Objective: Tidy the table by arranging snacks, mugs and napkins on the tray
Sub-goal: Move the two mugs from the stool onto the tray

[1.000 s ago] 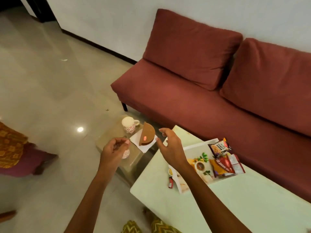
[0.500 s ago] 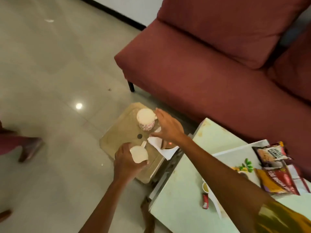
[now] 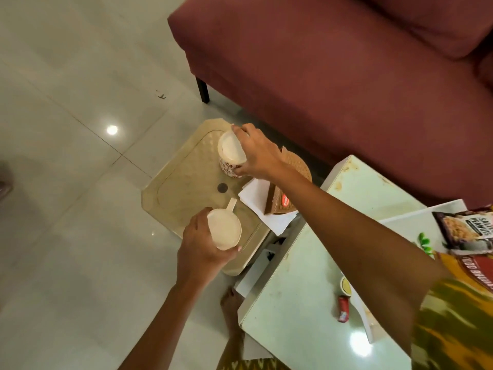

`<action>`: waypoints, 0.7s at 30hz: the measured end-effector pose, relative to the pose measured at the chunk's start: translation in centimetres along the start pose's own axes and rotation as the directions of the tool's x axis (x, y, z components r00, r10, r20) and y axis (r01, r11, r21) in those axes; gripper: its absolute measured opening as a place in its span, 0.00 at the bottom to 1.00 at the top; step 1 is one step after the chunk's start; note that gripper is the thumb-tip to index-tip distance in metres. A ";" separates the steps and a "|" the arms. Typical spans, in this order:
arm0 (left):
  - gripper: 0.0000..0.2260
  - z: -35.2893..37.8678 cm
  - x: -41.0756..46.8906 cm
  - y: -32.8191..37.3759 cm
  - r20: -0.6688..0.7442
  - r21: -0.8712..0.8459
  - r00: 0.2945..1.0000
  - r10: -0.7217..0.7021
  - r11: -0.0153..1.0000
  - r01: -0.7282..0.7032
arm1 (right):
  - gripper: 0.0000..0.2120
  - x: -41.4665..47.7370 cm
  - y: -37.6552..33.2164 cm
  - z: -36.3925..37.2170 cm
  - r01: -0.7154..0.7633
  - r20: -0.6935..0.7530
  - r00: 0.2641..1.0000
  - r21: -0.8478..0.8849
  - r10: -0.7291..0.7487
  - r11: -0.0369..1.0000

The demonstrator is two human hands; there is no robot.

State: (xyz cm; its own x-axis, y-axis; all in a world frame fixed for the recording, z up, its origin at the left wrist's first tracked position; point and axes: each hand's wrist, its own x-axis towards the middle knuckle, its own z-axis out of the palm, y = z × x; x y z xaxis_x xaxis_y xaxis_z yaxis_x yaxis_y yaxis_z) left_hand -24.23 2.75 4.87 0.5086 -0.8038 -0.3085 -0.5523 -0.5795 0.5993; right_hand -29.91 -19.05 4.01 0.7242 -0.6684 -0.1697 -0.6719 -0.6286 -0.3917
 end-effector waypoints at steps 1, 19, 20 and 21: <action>0.43 0.0 0.0 0.0 -0.012 0.004 1.000 -0.001 1.000 0.001 | 0.46 0.1 -0.1 0.0 -0.002 -0.010 1.000 0.022 0.003 1.000; 0.39 -8.5 -3.1 7.7 -0.076 0.060 0.993 0.087 0.995 -0.083 | 0.43 -13.2 -2.5 -13.1 -0.064 -0.200 0.974 0.221 0.109 0.973; 0.40 -8.7 -3.5 8.8 -0.065 0.056 0.991 0.113 0.992 -0.110 | 0.44 -14.9 -2.2 -14.0 -0.085 -0.212 0.968 0.226 0.134 0.971; 0.40 -8.8 -4.1 9.9 -0.052 0.056 0.989 0.139 0.989 -0.136 | 0.44 -16.8 -1.9 -14.7 -0.108 -0.224 0.961 0.230 0.161 0.967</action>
State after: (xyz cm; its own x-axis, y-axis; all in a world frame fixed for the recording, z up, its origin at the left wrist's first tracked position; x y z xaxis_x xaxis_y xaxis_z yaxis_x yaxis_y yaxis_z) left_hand -25.92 1.49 18.53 0.4606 -0.8684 -0.1835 -0.6522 -0.4714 0.5937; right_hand -43.07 -12.48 20.88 0.5533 -0.8327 -0.0231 -0.6925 -0.4444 -0.5682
